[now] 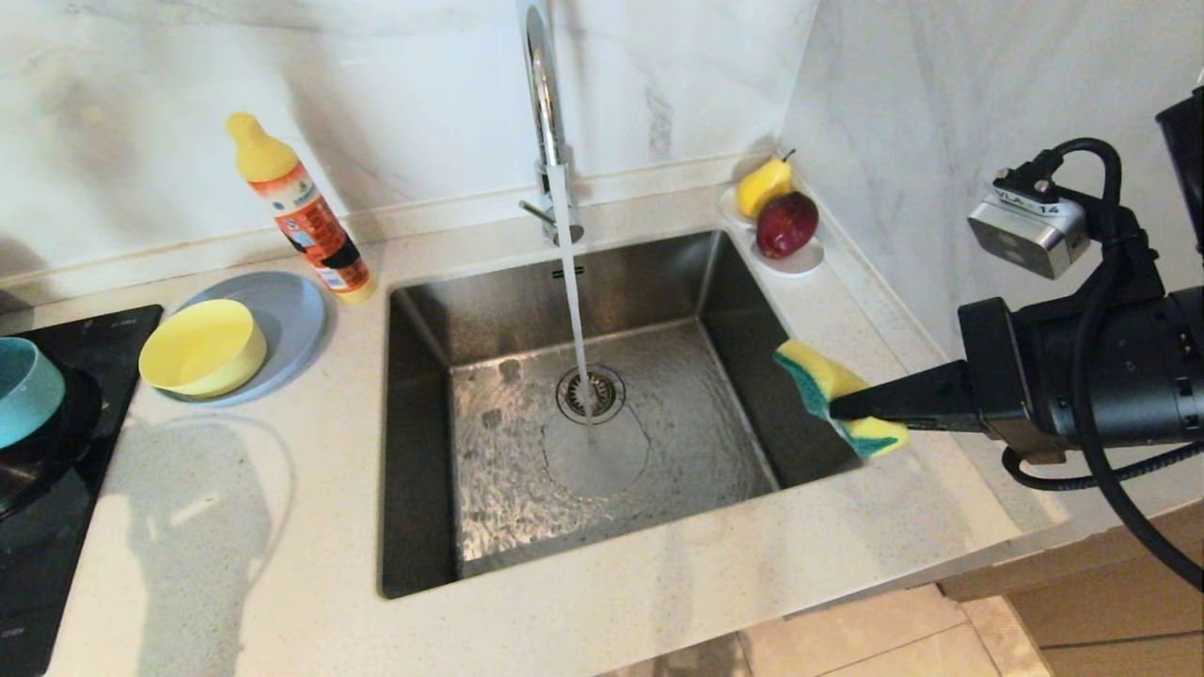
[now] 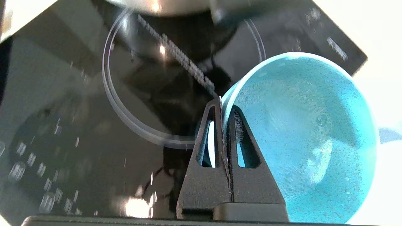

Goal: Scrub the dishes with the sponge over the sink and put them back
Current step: Place the bowl on the table

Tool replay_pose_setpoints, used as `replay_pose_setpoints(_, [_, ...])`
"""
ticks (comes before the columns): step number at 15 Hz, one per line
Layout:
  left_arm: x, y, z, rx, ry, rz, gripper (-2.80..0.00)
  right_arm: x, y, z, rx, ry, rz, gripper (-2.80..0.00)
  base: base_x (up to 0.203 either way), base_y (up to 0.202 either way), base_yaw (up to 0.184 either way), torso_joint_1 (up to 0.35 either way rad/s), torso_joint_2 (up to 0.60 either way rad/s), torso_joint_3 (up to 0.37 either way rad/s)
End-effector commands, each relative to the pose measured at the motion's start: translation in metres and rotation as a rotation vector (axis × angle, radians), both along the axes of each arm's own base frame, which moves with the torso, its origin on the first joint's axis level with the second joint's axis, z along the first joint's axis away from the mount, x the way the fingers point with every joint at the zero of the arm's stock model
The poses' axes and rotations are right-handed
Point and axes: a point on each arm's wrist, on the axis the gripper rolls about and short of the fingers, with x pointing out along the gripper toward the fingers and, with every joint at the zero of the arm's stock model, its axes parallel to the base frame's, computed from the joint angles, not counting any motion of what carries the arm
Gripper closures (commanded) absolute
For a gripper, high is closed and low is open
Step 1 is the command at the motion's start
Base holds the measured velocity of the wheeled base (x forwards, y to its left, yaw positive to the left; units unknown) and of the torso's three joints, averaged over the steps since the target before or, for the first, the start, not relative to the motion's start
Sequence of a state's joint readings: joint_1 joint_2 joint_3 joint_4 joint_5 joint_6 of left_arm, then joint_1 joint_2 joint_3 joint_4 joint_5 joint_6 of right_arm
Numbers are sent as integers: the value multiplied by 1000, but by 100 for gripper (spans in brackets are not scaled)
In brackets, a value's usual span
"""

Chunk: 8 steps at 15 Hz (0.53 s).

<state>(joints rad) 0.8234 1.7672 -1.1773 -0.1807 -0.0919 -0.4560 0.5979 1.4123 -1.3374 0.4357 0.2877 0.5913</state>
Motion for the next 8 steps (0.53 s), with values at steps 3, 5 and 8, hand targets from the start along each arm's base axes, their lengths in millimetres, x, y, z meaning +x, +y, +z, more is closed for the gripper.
replay_pose_setpoints(3, [19,21,-16,-1,-8,-4,0,1,1,-2,-2,11,1,0,0,0,0,0,0,0])
replay_pose_setpoints(5, [29,30,-21,23,-32,-6,0,2,1,-3,-7,11,5,0,0,0,0,0,0,0])
replay_pose_setpoints(8, [43,40,-29,31,-40,-12,0,2,2,-4,-8,13,6,0,0,0,0,0,0,0])
